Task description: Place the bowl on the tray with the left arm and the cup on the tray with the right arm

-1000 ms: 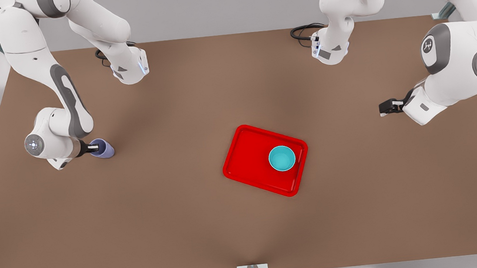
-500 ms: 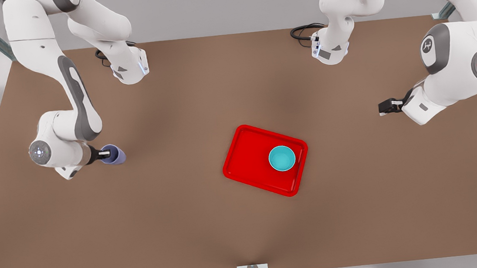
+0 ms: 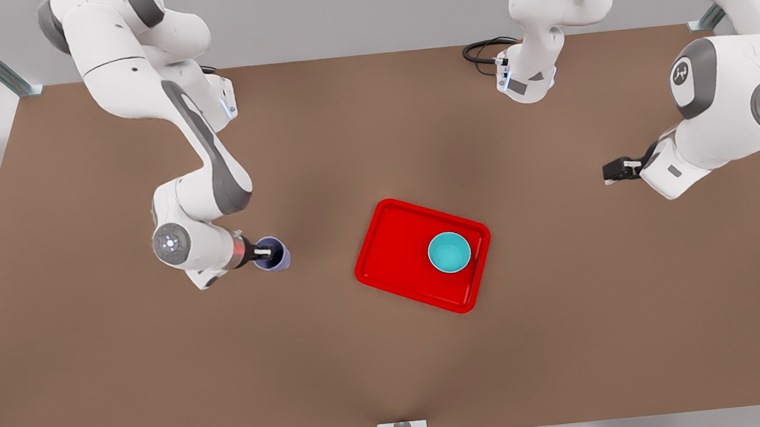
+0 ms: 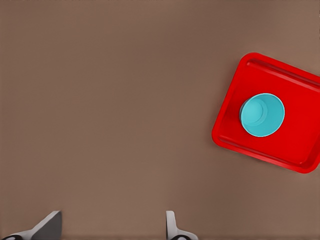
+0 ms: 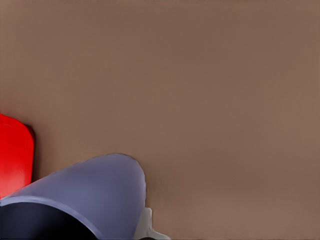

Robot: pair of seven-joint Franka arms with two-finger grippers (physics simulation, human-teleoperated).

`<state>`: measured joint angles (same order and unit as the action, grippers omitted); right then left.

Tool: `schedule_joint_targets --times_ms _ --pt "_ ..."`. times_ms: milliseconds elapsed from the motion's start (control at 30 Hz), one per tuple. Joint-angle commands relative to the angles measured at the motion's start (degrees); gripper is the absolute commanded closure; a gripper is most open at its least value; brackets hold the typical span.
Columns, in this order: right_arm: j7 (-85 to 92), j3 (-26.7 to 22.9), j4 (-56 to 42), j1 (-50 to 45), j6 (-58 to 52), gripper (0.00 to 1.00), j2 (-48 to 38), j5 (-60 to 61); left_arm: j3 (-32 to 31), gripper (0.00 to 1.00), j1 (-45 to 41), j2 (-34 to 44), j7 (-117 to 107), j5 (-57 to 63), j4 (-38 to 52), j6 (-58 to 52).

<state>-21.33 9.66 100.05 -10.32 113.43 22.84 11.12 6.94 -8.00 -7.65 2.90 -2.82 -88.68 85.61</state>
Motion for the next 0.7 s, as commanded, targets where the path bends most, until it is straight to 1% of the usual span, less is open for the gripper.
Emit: schedule_joint_targets --times_ms 0,67,200,300,433,567,633,667 --pt "-0.81 0.01 -0.73 -0.39 -0.14 0.79 0.54 -0.4 0.0 0.0 0.0 0.0 0.0 0.0 0.0 0.0" --pt "-4.94 0.01 -3.89 -2.68 0.21 0.79 2.91 1.62 0.0 0.0 0.0 0.09 -0.09 0.0 0.0 -0.35" --pt "-15.13 -0.08 -8.73 -7.87 2.05 0.79 6.69 1.36 0.0 0.0 0.0 0.0 -0.09 0.0 0.0 -0.35" --pt "-22.7 -0.34 -10.66 -12.09 5.48 0.79 8.8 1.27 0.0 0.0 0.0 0.0 -0.09 0.0 0.0 -0.26" --pt "-31.48 -0.43 -11.19 -16.57 12.68 0.79 11.7 0.92 0.0 0.0 0.0 0.0 -0.09 0.0 0.0 -0.26" --pt "-43.08 -1.05 -15.41 -22.19 16.29 0.79 15.83 -0.22 0.0 0.0 0.0 0.0 -0.09 0.0 0.0 -0.35" --pt "-46.95 -3.5 -17.87 -26.23 18.23 0.79 18.2 -0.31 0.0 0.0 0.0 0.0 -0.09 0.0 0.0 -0.35" --pt "-48.19 -3.6 -19.01 -26.85 18.23 0.79 18.91 -0.31 0.0 0.0 0.0 0.0 -0.09 0.0 -0.09 -0.35"
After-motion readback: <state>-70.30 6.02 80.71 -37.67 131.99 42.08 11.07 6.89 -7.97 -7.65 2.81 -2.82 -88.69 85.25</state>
